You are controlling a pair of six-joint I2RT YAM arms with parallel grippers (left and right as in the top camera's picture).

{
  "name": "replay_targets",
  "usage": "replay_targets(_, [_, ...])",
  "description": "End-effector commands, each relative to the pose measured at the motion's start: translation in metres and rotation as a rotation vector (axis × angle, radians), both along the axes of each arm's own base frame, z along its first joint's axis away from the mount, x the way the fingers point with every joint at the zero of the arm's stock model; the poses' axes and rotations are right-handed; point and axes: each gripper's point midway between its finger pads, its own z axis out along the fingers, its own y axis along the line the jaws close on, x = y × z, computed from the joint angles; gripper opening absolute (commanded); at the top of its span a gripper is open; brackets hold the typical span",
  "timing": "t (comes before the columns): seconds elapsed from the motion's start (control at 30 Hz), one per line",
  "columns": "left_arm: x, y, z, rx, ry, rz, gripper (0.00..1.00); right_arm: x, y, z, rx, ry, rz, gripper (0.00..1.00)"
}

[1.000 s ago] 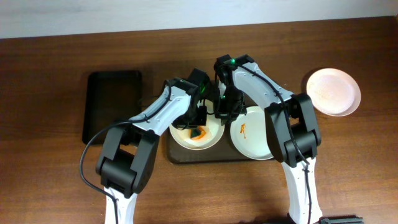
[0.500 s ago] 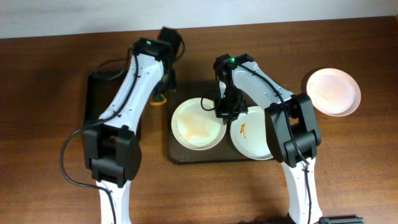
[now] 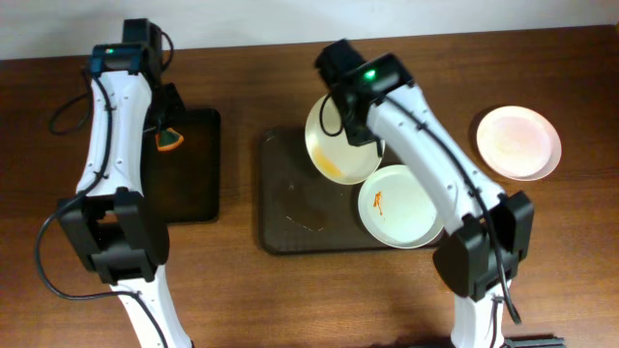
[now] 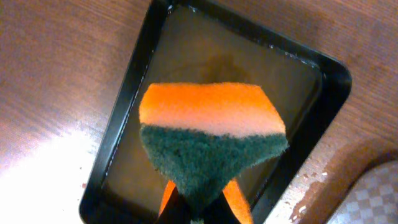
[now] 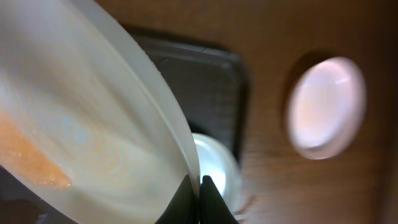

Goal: Clean dirty plates on tray and stack at the side
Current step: 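Carry the plate with the right gripper and stack it on the first plate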

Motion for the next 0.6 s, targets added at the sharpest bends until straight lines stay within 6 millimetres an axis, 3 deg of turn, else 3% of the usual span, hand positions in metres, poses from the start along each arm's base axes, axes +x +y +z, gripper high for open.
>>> replay_targets(0.0, [-0.008,-0.011,-0.037,-0.09,0.07,-0.105,0.0,-0.004,0.008,0.064,-0.27,-0.231,0.068,0.04])
replay_targets(0.17, [-0.032,-0.001,-0.086,-0.084,0.16,-0.083,0.0,-0.032,0.047,0.099,-0.509,-0.342,0.217,0.04])
replay_targets(0.3, [-0.044,0.006,-0.102,-0.09,0.197,-0.063,0.0,-0.043,0.07,0.109,-0.548,-0.398,0.277,0.04])
replay_targets(0.57, [-0.049,0.007,-0.109,-0.091,0.21,-0.061,0.0,-0.04,0.057,0.11,-0.483,-0.47,0.149,0.04])
